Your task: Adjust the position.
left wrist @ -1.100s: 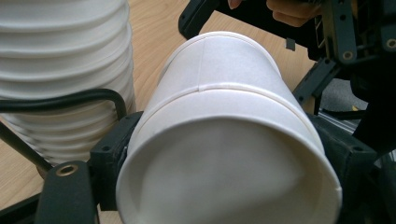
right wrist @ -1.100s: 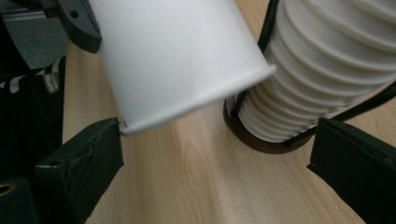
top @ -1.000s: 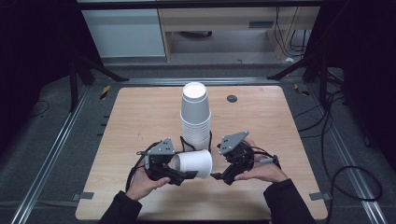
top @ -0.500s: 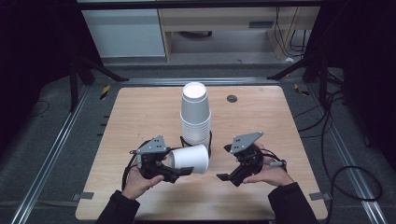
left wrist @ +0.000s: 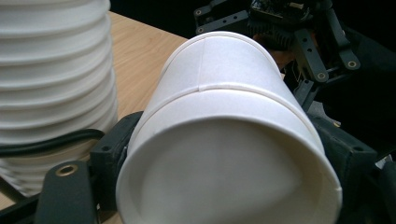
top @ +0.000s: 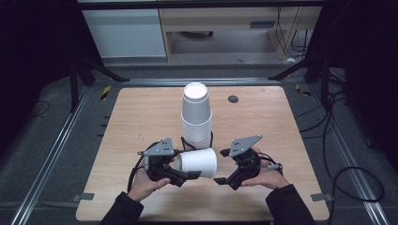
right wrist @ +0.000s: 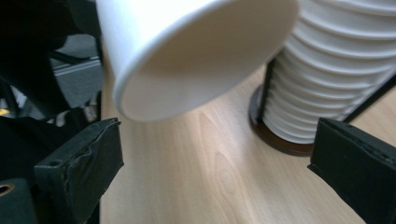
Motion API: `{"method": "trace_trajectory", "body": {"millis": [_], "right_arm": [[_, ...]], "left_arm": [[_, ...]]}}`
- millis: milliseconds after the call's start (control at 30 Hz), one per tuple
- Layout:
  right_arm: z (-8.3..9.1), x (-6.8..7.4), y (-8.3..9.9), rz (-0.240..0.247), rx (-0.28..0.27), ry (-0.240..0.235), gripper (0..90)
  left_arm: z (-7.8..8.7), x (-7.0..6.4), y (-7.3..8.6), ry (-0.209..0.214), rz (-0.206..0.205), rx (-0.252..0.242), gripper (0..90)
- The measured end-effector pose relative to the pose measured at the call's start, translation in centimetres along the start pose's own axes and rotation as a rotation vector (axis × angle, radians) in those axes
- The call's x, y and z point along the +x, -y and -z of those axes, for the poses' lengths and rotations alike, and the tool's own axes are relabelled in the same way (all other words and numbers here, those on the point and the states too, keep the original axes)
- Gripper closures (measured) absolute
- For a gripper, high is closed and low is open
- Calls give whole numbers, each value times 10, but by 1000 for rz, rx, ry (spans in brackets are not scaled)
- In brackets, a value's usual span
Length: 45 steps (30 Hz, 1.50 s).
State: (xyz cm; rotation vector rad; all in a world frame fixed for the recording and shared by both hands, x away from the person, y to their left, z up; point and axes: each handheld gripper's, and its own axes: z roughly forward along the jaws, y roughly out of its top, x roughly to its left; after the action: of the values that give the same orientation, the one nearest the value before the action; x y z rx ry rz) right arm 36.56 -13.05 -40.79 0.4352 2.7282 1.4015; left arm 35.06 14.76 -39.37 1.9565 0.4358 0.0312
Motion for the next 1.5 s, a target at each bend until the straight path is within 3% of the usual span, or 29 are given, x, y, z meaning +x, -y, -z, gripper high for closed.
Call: {"method": "trace_trajectory", "body": {"millis": [400, 833, 1500], "right_arm": [[-12, 3, 0, 5, -6, -65, 30], [-19, 5, 1, 14, -7, -107, 40], [-21, 6, 2, 23, -15, -125, 95]], "left_arm": [[-10, -6, -1, 57, -8, 16, 204], [-19, -10, 0, 78, -17, 33, 204], [-21, -9, 2, 89, -16, 40, 206]]}}
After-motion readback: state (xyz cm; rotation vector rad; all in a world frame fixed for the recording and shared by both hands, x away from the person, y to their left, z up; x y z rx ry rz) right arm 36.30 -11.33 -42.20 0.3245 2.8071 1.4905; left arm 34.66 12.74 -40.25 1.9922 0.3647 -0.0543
